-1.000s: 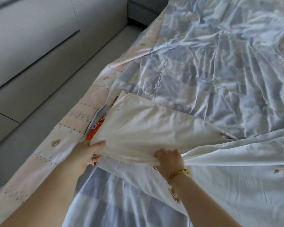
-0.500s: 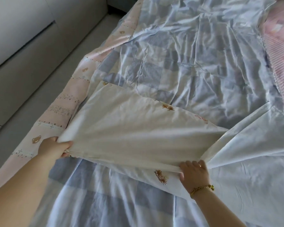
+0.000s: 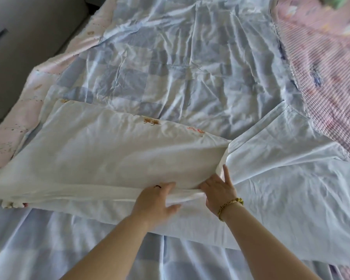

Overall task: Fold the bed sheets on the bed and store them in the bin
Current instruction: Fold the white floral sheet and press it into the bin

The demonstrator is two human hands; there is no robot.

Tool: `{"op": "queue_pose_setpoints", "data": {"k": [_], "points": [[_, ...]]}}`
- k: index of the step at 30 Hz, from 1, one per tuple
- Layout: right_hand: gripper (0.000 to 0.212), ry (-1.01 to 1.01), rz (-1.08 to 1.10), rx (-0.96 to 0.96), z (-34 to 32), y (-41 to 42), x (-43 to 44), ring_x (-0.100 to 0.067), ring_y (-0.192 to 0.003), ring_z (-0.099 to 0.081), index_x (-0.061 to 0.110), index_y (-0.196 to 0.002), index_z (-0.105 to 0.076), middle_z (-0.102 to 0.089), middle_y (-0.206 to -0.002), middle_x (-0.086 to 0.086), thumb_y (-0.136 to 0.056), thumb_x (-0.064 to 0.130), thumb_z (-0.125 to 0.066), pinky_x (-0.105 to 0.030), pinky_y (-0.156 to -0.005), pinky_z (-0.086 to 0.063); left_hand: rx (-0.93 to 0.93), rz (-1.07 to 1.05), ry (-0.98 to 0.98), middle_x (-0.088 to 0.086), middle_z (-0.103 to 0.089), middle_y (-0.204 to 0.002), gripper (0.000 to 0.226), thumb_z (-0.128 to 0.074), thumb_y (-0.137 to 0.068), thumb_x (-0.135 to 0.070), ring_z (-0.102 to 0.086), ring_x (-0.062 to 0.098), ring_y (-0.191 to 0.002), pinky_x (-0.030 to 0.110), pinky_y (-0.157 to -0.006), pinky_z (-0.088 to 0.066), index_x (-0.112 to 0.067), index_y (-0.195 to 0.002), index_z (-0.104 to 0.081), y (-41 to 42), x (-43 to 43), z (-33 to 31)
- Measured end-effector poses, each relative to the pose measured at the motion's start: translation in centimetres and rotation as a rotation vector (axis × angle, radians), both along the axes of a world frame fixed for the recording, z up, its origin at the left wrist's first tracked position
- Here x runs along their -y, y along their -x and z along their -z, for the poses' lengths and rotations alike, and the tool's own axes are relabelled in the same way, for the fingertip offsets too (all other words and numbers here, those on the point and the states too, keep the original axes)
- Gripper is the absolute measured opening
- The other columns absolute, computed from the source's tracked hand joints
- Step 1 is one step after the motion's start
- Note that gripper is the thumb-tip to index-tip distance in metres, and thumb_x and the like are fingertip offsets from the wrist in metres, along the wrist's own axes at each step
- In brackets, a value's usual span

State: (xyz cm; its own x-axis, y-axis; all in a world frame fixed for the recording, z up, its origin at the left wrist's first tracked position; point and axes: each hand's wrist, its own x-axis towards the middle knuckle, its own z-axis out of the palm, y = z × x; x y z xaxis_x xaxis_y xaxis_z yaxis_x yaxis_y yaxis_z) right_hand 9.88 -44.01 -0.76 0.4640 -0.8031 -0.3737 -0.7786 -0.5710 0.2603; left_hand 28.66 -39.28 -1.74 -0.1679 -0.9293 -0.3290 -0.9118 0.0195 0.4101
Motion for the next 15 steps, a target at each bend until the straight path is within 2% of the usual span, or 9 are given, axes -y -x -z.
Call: {"op": "queue_pose_setpoints", "data": {"k": [1, 2, 3, 5, 7, 9, 11, 13, 15], "points": [[0.043, -0.032, -0.026, -0.061, -0.2, 0.7, 1.1, -0.018, -0.13, -0.041, 0.02, -0.115, -0.062, -0.061, -0.117, 0.001, -0.073, 0.014, -0.065, -0.04, -0.094, 0.04, -0.034, 0.013, -0.012, -0.001, -0.066, -0.107, 0.066, -0.038, -0.07, -0.057, -0.063, 0.018, -0.098, 0.019, -0.079, -0.046, -0.018, -0.119, -0.06, 1.0, -0.1, 0.3], [0.044, -0.075, -0.05, -0.087, -0.1, 1.7, 2.2, -0.019, -0.14, -0.022, 0.02, -0.131, -0.048, -0.048, -0.134, 0.0, -0.087, 0.011, -0.046, -0.041, -0.085, 0.044, -0.045, 0.051, 0.018, -0.002, -0.068, -0.082, 0.043, -0.046, -0.069, -0.045, -0.067, 0.017, -0.074, 0.018, -0.059, -0.047, -0.017, -0.091, -0.071, 1.8, -0.4, 0.6], [0.045, -0.09, -0.06, -0.13, -0.4, 2.4, 3.3, -0.02, -0.142, -0.012, 0.02, -0.136, -0.041, -0.04, -0.141, 0.0, -0.092, 0.01, -0.034, -0.045, -0.087, 0.042, -0.003, 0.09, 0.072, -0.005, -0.062, -0.06, 0.027, -0.049, -0.063, -0.037, -0.063, 0.015, -0.053, 0.015, -0.043, -0.04, -0.019, -0.063, -0.068, 2.1, -0.8, 1.2], [0.042, -0.075, -0.052, -0.241, -1.3, 3.8, 5.3, -0.023, -0.14, -0.016, 0.022, -0.131, -0.045, -0.046, -0.135, 0.003, -0.093, 0.011, -0.032, -0.048, -0.1, 0.03, 0.085, 0.128, 0.152, -0.005, -0.049, -0.042, 0.018, -0.057, -0.051, -0.03, -0.053, 0.014, -0.037, 0.015, -0.032, -0.026, -0.016, -0.04, -0.053, 1.6, -0.8, 1.7], [0.035, -0.017, 0.047, -0.237, -1.8, 5.9, 6.2, -0.022, -0.135, -0.025, 0.024, -0.122, -0.052, -0.057, -0.121, 0.007, -0.091, 0.014, -0.037, -0.048, -0.107, 0.022, 0.173, 0.152, 0.171, -0.004, -0.046, -0.039, 0.022, -0.062, -0.043, -0.03, -0.05, 0.014, -0.033, 0.014, -0.03, -0.022, -0.014, -0.036, -0.048, 1.0, -0.9, 0.9], [0.031, 0.025, 0.176, -0.224, -2.5, 8.3, 5.5, -0.021, -0.13, -0.031, 0.025, -0.117, -0.054, -0.059, -0.116, 0.007, -0.091, 0.019, -0.04, -0.046, -0.11, 0.012, 0.202, 0.152, 0.216, -0.005, -0.046, -0.038, 0.03, -0.058, -0.054, -0.036, -0.049, 0.012, -0.033, 0.017, -0.03, -0.023, -0.014, -0.035, -0.048, 0.7, -1.2, 0.7], [0.023, 0.1, 0.285, -0.203, -3.4, 11.4, 3.1, -0.019, -0.118, -0.043, 0.026, -0.109, -0.057, -0.061, -0.109, 0.008, -0.088, 0.026, -0.047, -0.036, -0.098, -0.006, 0.173, 0.18, 0.255, -0.006, -0.047, -0.039, 0.033, -0.045, -0.062, -0.036, -0.05, 0.011, -0.034, 0.02, -0.031, -0.025, -0.016, -0.036, -0.049, 0.8, -1.5, 0.4], [0.016, 0.146, 0.377, -0.198, -3.7, 14.3, 0.2, -0.015, -0.1, -0.053, 0.028, -0.096, -0.061, -0.063, -0.095, 0.01, -0.082, 0.033, -0.057, -0.029, -0.089, -0.024, 0.167, 0.216, 0.209, -0.008, -0.048, -0.04, 0.02, -0.055, -0.057, -0.031, -0.05, 0.011, -0.035, 0.02, -0.031, -0.021, -0.022, -0.039, -0.054, 0.8, -1.9, 0.0], [0.026, 0.039, 0.51, -0.149, -2.7, 17.3, -2.4, -0.013, -0.108, -0.05, 0.029, -0.115, -0.053, -0.054, -0.115, 0.011, -0.09, 0.03, -0.045, -0.024, -0.092, -0.029, 0.126, 0.213, 0.121, -0.008, -0.05, -0.042, 0.017, -0.074, -0.039, -0.026, -0.052, 0.014, -0.036, 0.008, -0.038, -0.005, -0.024, -0.042, -0.058, 1.2, -2.0, 0.4]]}}
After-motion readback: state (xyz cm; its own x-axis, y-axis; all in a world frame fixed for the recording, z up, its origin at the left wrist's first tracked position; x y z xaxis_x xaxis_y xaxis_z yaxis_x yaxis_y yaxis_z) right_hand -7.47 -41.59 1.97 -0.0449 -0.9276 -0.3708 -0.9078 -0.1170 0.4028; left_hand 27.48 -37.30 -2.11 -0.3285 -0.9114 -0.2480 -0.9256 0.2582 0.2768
